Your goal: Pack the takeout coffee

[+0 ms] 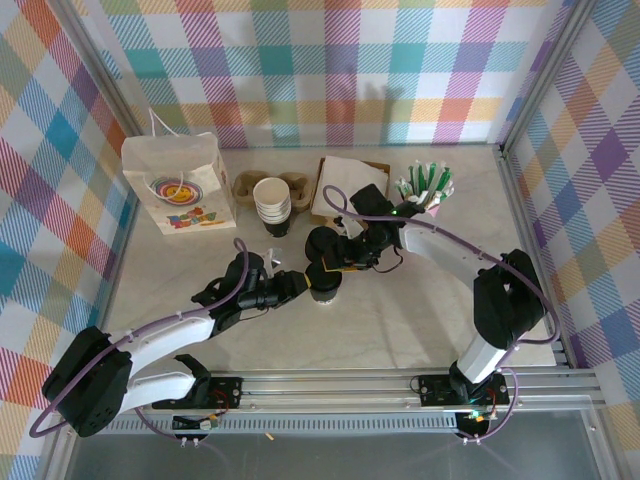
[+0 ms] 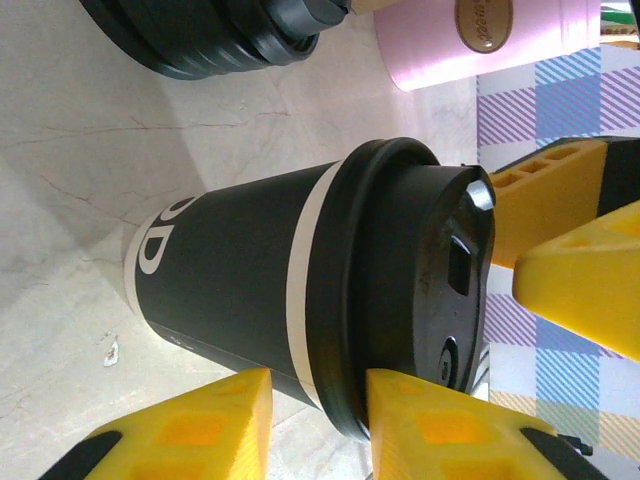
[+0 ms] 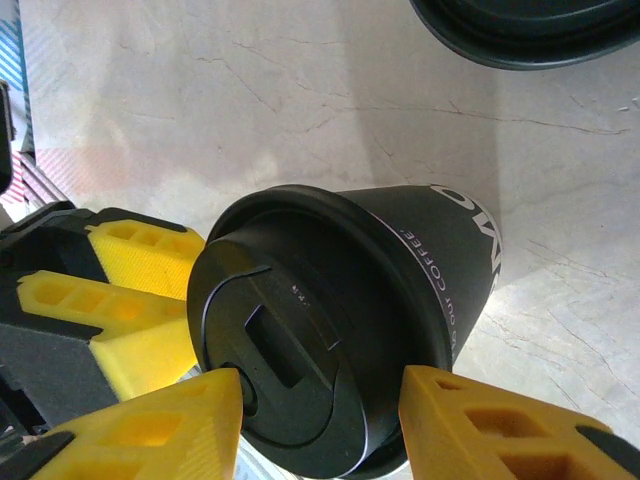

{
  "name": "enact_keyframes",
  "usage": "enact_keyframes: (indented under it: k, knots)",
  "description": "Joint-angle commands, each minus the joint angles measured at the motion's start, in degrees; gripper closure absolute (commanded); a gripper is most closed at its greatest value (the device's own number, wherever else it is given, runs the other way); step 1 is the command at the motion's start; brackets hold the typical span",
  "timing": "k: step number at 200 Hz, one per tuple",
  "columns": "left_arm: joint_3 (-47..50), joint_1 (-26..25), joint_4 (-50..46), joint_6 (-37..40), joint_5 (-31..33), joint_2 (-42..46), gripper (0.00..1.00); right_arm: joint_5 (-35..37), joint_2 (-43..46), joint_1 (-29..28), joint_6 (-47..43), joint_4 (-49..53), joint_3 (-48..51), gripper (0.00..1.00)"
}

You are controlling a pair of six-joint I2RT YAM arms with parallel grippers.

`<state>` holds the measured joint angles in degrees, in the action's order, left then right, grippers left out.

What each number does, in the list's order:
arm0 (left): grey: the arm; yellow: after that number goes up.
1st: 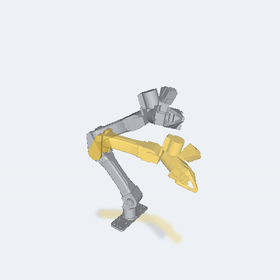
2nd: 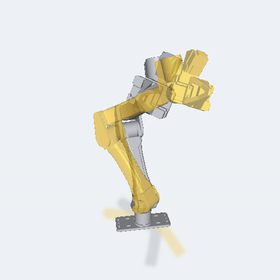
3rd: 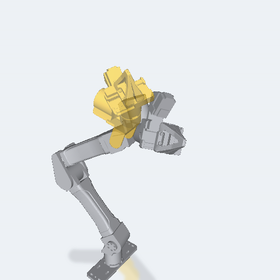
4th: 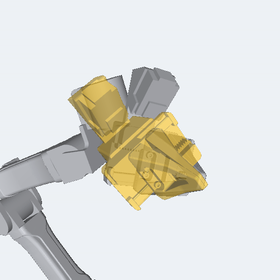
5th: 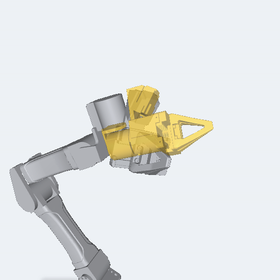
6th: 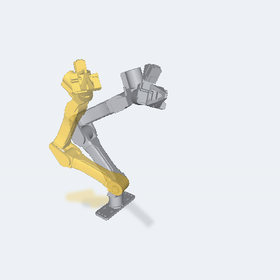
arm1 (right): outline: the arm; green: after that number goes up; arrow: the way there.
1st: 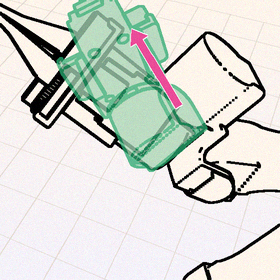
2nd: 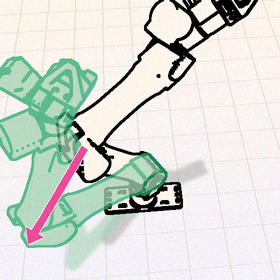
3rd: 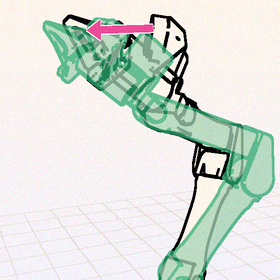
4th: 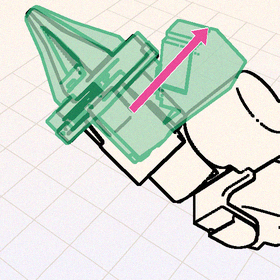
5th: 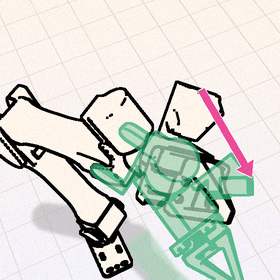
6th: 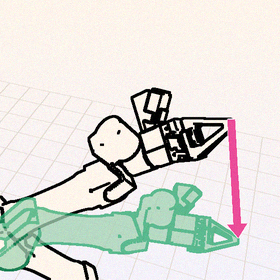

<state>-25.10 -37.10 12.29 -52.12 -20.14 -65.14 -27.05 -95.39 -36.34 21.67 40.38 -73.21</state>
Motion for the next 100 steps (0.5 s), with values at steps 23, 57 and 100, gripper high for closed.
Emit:
enact_keyframes:
  k: [23,57,100]
  knots:
    - [-1.6,-0.7,-9.9,4.0,2.3,-1.0,0.7,2.3,0.4,-0.7,0.9,5.5,-1.0,0.52]
    - [-3.8,-0.6,-12.3,5.5,2.8,0.1,0.69,2.4,1.3,-0.7,1.0,5.8,-2.1,0.51]
    - [-6.9,-0.6,-15.5,7.7,3.9,1.2,0.68,2.2,2.1,-0.6,0.6,6.2,-3.0,0.47]
